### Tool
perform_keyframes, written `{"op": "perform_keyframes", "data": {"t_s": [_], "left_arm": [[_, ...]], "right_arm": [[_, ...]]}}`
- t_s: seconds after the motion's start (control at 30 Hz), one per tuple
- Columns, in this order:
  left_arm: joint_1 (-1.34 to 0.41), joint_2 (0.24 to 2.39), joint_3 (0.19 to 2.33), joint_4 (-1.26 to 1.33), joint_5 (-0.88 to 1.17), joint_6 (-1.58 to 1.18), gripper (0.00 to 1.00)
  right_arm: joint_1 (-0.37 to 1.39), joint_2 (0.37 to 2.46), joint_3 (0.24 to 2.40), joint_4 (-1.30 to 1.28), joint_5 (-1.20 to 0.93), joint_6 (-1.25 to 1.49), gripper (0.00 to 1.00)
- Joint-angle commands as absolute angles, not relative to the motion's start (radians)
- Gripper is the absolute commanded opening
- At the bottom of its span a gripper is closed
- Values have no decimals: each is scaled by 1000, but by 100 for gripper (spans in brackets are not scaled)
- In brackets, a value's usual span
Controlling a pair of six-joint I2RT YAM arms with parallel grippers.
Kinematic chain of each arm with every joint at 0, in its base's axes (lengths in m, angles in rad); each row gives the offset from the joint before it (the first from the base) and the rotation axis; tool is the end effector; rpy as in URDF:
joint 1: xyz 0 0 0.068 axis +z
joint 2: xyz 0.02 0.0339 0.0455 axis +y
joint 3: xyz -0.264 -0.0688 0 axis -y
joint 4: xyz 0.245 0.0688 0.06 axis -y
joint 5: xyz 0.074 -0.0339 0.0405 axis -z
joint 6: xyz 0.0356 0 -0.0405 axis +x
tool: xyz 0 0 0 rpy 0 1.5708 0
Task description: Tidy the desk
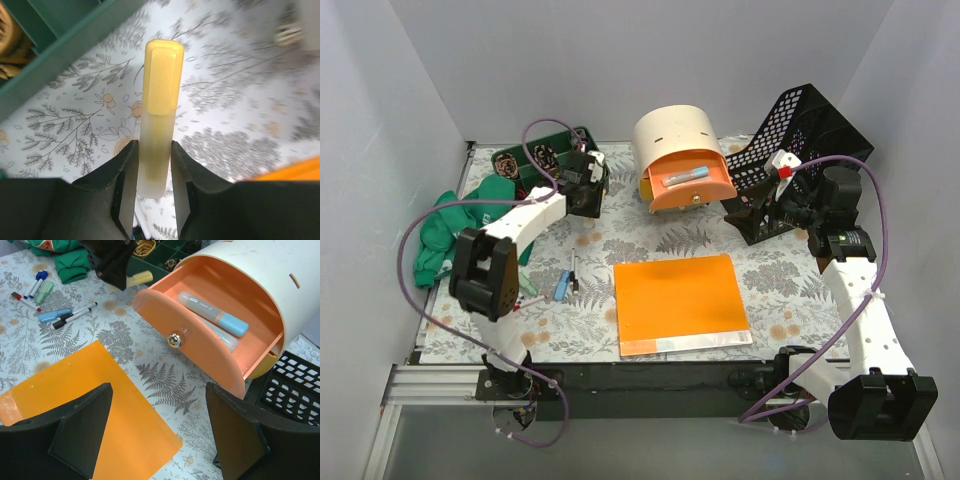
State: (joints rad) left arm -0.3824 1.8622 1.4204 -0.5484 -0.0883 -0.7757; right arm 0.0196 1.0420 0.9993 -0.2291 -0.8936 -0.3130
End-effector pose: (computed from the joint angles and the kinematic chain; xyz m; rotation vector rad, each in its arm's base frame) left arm 0.3751 -0.1475 0.2243 -0.5395 2.5330 -0.3276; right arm 0.2263 0.0322 0.3651 -0.8767 1.5482 0.6069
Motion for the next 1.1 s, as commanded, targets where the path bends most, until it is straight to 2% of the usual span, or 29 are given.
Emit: {"op": "perform_keyframes", "data": {"t_s": [0.0,0.17,0.33,0.57,0.8,0.97,1.0,1.07], "left_arm": [[-383,1608,1353,-422,30,-723,3],[-408,1508,1390,-377,169,-645,3],[-482,1522,1537,-371,235,-571,2],[-601,1684,1741,-399,221,-514,3],[-649,1854,1894,-411,224,-515,6],[-675,1894,1930,-411,216,-531,21],[-678,1898,1930,-410,212,-534,29],[-681,1902,1930,-407,196,-541,36]], "right_arm": [[15,1025,993,-199,-917,-314,84],[15,1023,988,-199,-920,-319,84],[15,1022,986,-198,-925,-324,84],[15,1017,985,-199,-925,-331,84],[15,1015,988,-204,-922,-339,84],[15,1015,989,-210,-920,-345,84],[15,1017,989,-209,-920,-347,84],[15,1017,989,-212,-920,-348,84]]}}
